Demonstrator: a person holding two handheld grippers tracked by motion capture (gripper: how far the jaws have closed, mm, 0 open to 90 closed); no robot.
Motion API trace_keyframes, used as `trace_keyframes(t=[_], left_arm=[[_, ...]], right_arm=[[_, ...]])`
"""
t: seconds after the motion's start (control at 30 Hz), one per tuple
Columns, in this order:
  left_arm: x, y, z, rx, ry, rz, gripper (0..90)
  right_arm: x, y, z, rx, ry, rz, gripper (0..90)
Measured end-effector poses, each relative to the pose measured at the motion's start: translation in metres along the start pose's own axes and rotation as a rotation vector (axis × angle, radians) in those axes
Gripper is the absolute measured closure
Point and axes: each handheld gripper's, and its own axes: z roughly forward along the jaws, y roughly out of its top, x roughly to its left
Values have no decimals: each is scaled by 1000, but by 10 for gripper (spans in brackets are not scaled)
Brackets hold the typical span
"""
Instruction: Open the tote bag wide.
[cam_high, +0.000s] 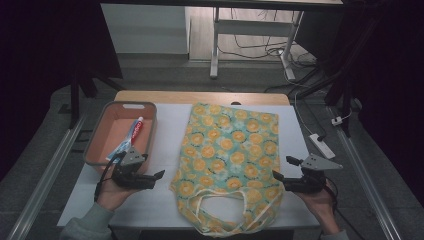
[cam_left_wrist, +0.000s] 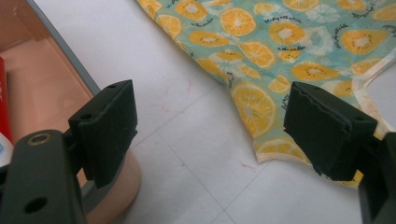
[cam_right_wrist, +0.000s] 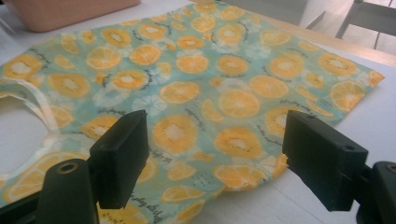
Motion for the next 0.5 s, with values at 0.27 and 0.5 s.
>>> trace_keyframes(t=[0.27, 0.5], left_arm=[[0, -1, 1, 9, -12, 12, 174], [-3, 0, 0, 13, -16, 31, 174]], right_arm=[[2, -4, 4, 13, -15, 10, 219], [6, -4, 6, 23, 3, -2, 222]])
